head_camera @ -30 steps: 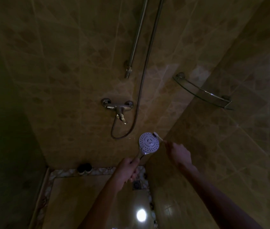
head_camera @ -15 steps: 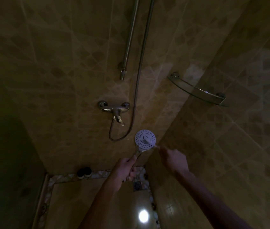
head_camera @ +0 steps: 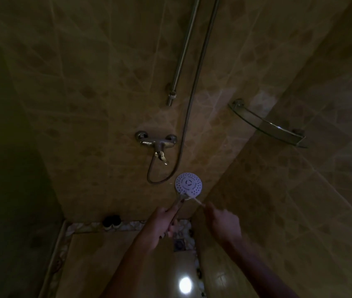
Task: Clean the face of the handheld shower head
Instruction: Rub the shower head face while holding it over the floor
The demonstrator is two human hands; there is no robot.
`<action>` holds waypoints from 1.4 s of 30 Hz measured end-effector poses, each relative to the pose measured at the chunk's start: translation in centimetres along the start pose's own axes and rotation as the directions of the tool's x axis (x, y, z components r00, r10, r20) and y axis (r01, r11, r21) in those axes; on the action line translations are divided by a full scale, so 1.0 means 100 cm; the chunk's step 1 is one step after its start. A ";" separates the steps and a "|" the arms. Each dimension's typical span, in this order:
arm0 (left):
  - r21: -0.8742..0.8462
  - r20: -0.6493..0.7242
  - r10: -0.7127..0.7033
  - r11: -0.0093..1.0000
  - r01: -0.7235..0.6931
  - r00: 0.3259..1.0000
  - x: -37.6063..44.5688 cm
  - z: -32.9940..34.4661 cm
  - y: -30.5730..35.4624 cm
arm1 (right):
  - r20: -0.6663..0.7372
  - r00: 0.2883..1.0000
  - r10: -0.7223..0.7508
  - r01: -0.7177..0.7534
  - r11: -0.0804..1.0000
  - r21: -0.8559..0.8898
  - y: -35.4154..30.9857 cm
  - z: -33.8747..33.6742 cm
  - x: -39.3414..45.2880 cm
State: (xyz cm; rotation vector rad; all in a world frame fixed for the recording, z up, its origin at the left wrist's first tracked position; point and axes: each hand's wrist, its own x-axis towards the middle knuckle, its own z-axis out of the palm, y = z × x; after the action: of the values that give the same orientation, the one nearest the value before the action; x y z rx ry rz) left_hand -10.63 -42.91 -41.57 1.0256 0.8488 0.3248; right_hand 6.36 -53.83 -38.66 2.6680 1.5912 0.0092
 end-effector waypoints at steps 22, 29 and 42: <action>-0.127 0.064 -0.018 0.992 0.026 0.998 -0.008 0.007 -0.003 | -0.040 0.986 0.160 -0.150 0.970 0.192 0.016 -0.024 0.014; -0.105 0.053 -0.048 0.993 0.053 0.997 -0.012 0.012 -0.004 | -0.021 0.991 0.132 -0.128 0.983 0.132 0.022 -0.034 0.012; 0.124 0.021 0.044 0.991 -0.046 0.999 -0.020 0.016 -0.007 | 0.045 0.976 0.214 -0.218 0.971 0.102 0.024 -0.047 0.022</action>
State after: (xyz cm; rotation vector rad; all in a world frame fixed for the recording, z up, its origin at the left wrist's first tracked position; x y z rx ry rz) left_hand -10.79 -45.42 -40.83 1.1634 0.8382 0.3028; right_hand 9.42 -52.90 -33.95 2.8921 1.3196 -0.1171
